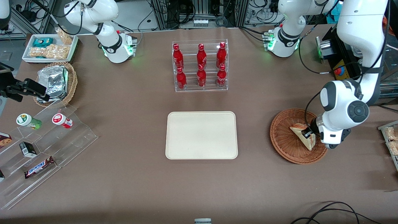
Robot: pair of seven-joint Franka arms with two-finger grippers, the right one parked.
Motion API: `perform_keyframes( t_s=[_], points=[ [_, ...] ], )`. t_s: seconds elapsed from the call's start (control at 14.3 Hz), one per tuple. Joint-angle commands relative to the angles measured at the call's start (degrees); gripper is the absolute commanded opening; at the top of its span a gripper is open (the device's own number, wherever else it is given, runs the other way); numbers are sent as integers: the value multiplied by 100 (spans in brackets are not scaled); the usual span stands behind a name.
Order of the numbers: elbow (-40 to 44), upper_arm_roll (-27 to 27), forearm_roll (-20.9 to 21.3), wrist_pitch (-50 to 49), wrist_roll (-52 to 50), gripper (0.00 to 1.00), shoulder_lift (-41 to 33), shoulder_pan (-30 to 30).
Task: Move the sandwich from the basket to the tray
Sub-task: 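Lift the sandwich and carry it over the cream tray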
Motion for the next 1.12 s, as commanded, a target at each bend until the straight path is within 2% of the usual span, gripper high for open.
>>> perform_keyframes(
  t_s=[0.0, 0.07, 0.21, 0.35, 0.49, 1.05],
  points=[
    [491, -55, 0, -787, -294, 4, -110, -438],
    [501, -64, 0, -780, -251, 0, -92, -597],
    [606, -73, 0, -736, -128, 0, -5, -1071],
    [1052, -73, 114, -604, 808, 3, 337, -1581],
    [1701, -73, 132, -613, 998, 5, 819, -2116],
    [3584, -73, 26, -526, -301, 3, 2279, -3480]
  ],
)
